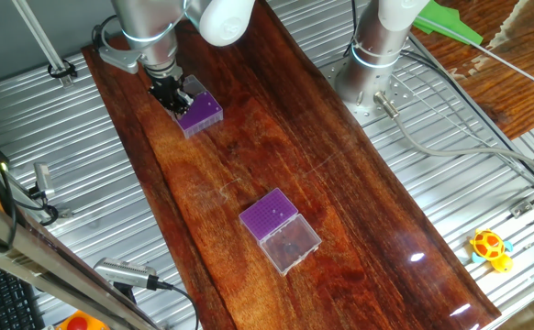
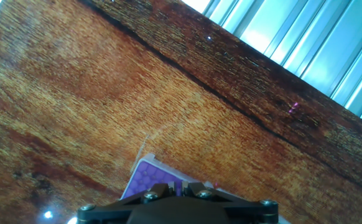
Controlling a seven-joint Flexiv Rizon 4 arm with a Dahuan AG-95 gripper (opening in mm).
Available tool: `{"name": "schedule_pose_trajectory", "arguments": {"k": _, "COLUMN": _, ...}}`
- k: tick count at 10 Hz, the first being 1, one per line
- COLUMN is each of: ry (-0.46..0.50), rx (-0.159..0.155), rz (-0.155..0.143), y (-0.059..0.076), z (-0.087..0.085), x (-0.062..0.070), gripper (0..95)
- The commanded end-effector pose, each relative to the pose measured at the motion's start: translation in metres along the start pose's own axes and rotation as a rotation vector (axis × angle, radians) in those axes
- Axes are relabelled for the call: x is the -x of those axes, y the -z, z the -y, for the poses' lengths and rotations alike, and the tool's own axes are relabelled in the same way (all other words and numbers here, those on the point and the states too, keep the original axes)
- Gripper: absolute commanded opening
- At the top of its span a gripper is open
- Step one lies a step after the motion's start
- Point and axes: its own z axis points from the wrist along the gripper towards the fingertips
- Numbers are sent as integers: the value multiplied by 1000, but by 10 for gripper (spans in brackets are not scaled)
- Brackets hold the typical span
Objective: Transfer all small pipette tips from one holder to another
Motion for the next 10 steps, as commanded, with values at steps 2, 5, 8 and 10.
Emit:
{"name": "schedule_pose_trajectory", "arguments": {"k": 2, "ry": -9, "rx": 14, "rz": -12, "y": 39, "z": -9, "x": -3, "gripper": 0}}
{"name": "schedule_pose_trajectory", "arguments": {"k": 5, "ry": -9, "rx": 13, "rz": -12, "y": 44, "z": -12, "x": -3, "gripper": 0}}
{"name": "schedule_pose_trajectory", "arguments": {"k": 8, "ry": -20, "rx": 18, "rz": -2, "y": 45, "z": -16, "x": 2, "gripper": 0}}
{"name": "schedule_pose_trajectory", "arguments": {"k": 10, "ry": -71, "rx": 17, "rz": -4, "y": 48, "z": -44, "x": 23, "gripper": 0}}
